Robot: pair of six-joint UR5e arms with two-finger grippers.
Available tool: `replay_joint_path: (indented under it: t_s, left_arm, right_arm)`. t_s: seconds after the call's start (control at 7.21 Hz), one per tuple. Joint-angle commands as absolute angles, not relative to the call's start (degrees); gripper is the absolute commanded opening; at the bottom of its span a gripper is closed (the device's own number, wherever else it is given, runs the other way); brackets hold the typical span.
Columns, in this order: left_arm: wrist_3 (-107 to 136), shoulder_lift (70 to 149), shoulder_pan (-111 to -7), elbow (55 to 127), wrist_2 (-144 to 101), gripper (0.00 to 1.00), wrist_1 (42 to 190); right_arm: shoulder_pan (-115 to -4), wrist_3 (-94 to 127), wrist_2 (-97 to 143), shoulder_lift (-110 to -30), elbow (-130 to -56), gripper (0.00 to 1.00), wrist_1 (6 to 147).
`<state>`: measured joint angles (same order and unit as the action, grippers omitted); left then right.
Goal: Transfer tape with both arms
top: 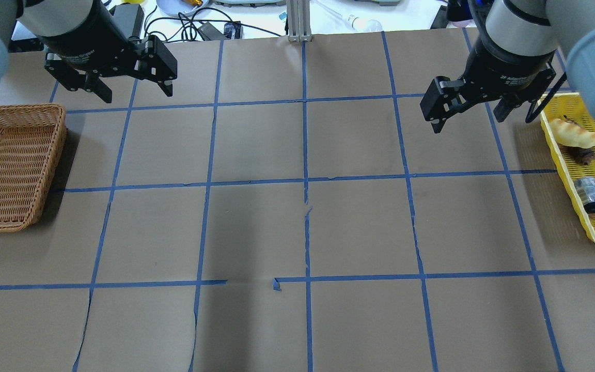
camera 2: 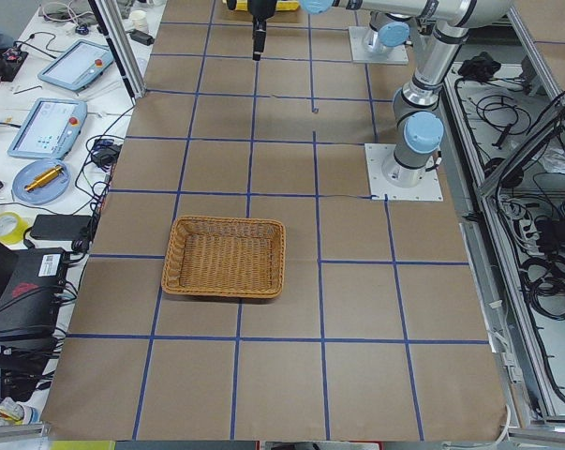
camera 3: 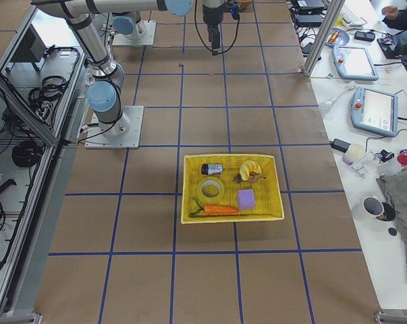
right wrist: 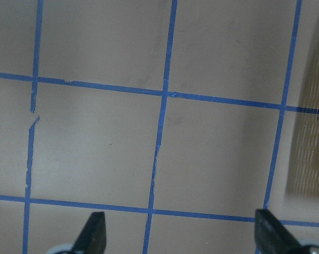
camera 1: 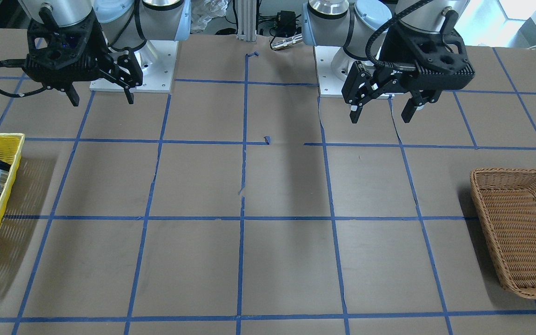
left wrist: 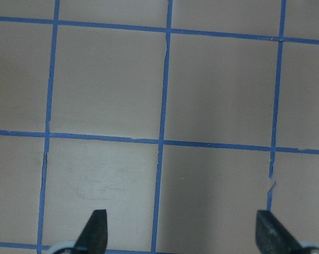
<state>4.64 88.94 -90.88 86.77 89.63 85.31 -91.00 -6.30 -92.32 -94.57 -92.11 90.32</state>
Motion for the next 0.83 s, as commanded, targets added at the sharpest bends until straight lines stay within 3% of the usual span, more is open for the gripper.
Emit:
replay_joint_path:
  t_s: [0.0,0.69]
  left_arm:
    - [4.48,89.03,-90.79,86.84,89.82,1.00,85.34]
    - [4.48,88.86,-90.44,87.53,90.00,1.00,85.43]
  right_arm:
    - [-91.14,-6.42,-92.11,-94.66,-92.02,1.00,90.44]
    - [-91.41,-6.33,-92.02,-94.57,-92.02,1.00,90.44]
